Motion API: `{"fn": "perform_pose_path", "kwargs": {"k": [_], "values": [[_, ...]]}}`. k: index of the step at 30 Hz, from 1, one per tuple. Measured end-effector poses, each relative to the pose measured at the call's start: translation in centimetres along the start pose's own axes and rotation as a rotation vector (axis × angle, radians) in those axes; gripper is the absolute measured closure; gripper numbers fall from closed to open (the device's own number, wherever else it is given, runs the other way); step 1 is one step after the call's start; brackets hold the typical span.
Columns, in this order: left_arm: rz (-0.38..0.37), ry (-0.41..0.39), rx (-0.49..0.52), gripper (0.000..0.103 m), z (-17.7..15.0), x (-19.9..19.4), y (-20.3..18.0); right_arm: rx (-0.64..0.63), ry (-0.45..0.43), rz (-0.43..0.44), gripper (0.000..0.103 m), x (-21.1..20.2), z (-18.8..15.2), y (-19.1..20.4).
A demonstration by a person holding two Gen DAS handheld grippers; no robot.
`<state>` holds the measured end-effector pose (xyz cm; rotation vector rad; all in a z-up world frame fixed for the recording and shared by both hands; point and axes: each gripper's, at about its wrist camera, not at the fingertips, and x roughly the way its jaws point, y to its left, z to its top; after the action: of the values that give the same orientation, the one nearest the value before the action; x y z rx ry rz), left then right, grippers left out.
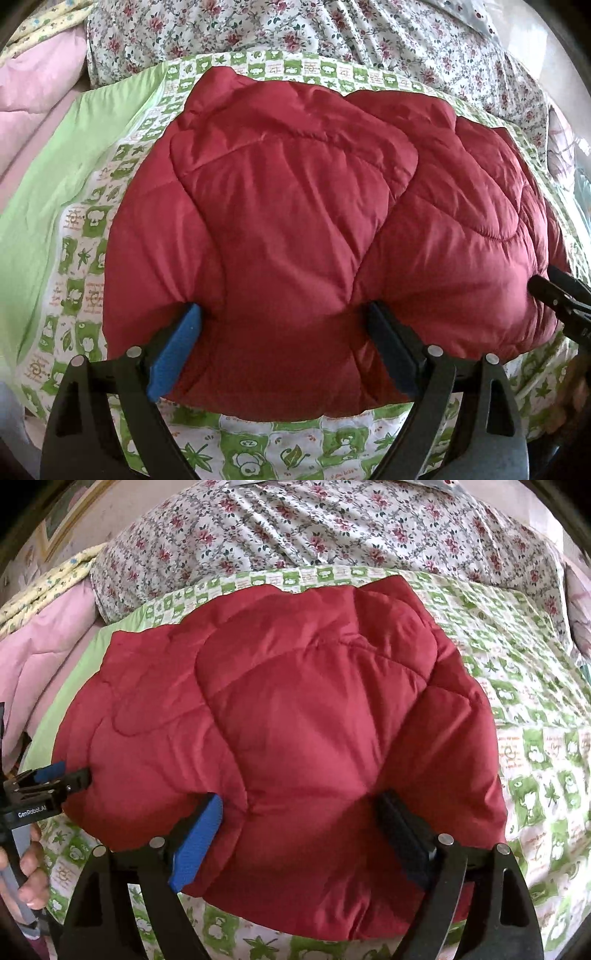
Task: Fold large clothes
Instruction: 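Press the folded coat flat with both grippers and smooth it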
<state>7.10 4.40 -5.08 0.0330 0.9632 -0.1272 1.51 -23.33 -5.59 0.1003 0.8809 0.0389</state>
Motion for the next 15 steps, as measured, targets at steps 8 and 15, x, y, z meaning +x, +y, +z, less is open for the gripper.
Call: {"fn": "perform_pose_path", "kwargs": {"k": [8, 15], "values": [[0.001, 0.002, 0.000, 0.010, -0.1, 0.2, -0.1, -0.002, -0.006, -0.004, 0.015, 0.1, -0.1, 0.2], [0.010, 0.015, 0.006, 0.010, -0.1, 0.5, 0.0, -0.027, -0.070, -0.032, 0.016, -2.7, 1.2, 1.3]]}}
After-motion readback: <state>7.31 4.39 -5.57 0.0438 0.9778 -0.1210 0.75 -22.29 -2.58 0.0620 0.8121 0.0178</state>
